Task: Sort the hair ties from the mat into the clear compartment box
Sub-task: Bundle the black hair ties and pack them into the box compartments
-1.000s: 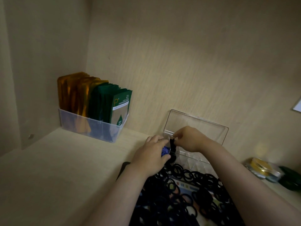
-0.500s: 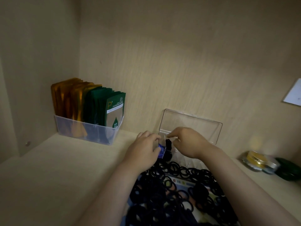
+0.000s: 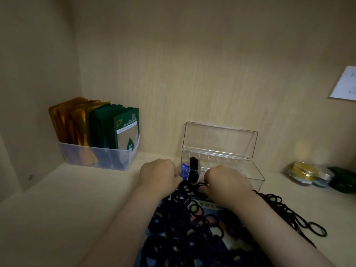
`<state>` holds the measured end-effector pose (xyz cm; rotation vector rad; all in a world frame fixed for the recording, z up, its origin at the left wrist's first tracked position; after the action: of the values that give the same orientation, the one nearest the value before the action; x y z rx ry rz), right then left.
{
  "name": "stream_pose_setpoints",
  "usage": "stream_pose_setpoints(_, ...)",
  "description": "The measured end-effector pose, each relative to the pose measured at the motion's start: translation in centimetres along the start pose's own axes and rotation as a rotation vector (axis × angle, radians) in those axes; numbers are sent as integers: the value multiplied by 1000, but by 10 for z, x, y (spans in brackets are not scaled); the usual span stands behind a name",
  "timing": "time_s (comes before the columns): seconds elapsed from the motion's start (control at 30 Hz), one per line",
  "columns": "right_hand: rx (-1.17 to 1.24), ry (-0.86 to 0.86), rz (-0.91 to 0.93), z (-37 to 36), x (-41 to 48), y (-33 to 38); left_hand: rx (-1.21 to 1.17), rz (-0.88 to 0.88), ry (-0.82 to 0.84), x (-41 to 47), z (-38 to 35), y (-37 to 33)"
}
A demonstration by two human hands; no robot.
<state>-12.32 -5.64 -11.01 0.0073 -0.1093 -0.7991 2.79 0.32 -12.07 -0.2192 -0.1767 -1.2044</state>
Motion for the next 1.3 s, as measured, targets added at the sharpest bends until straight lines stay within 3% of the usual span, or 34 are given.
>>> stream_pose_setpoints(0.2, 51, 1, -36, -13, 5, 0, 36, -28, 103, -3, -11, -7)
stream_pose_setpoints(0.37, 229, 52, -21, -18, 6, -9, -27, -53, 124, -3, -9, -8)
stream_pose_setpoints(0.5, 302, 70, -7, -12, 3, -13, -327, 22, 203, -3, -11, -1)
stream_pose_setpoints(0.6, 517, 84, 0, 2, 0, -20, -533, 63, 212, -2, -10, 2)
stream_pose_setpoints(0.73, 1012, 113, -9, 21, -6, -23, -735, 107, 203, 0, -5, 3)
stream_pose_setpoints(0.87, 1270, 135, -11, 17, -6, -17, -904, 111, 237, -2, -7, -6)
stream_pose_setpoints(1.1, 1289, 60, -89, 5, -5, -13, -1274, 60, 535, -9, -16, -29)
stream_pose_setpoints(1.23, 1195, -35, -164, 3, -2, -22, -1472, 99, 600, -9, -16, -30)
stream_pose_setpoints(1.3, 1126, -88, -184, 2, -1, -24, -1454, 59, 607, -10, -15, -32)
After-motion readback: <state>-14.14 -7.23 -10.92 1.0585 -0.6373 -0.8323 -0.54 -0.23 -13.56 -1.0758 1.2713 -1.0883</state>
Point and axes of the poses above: each hand's wrist, its own x-axis towards the middle knuckle, its own z-axis out of the back of the hand, y = z × x, the point moved 5 cm from there along x, towards the middle knuckle, and after that the axes turned 12 degrees about x, right-handed, at the moved point
